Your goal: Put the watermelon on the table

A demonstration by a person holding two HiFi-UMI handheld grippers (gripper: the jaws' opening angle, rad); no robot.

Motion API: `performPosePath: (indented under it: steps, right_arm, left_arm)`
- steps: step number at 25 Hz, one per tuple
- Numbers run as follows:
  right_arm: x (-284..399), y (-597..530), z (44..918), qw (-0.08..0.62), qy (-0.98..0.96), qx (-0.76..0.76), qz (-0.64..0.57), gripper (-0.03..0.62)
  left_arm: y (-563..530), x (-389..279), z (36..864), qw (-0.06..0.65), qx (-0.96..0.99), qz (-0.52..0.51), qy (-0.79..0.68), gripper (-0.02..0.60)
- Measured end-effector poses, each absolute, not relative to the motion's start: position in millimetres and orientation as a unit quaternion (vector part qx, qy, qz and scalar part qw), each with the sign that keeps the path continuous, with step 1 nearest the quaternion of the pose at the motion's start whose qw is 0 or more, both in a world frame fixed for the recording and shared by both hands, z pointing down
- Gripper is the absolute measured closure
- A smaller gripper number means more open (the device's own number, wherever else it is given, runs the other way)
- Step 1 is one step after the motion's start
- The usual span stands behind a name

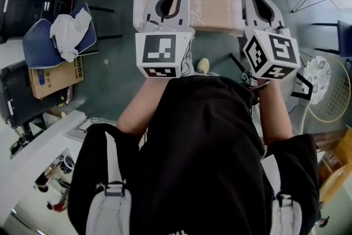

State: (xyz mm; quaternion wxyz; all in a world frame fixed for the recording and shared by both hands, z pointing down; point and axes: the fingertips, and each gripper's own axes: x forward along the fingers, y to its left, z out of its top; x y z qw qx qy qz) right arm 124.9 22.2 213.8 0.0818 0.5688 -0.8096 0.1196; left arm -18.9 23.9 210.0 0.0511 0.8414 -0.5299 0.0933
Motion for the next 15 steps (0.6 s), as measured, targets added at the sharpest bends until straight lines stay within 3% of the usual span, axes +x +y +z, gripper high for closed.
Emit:
performPosePath:
  steps: [15]
  right_arm:
    - [126, 75, 197, 0.065, -0.828, 0.546, 0.112, 0.576]
  left_arm:
    - [85, -8, 195, 0.038, 0.837, 0.084, -0.54, 0.574]
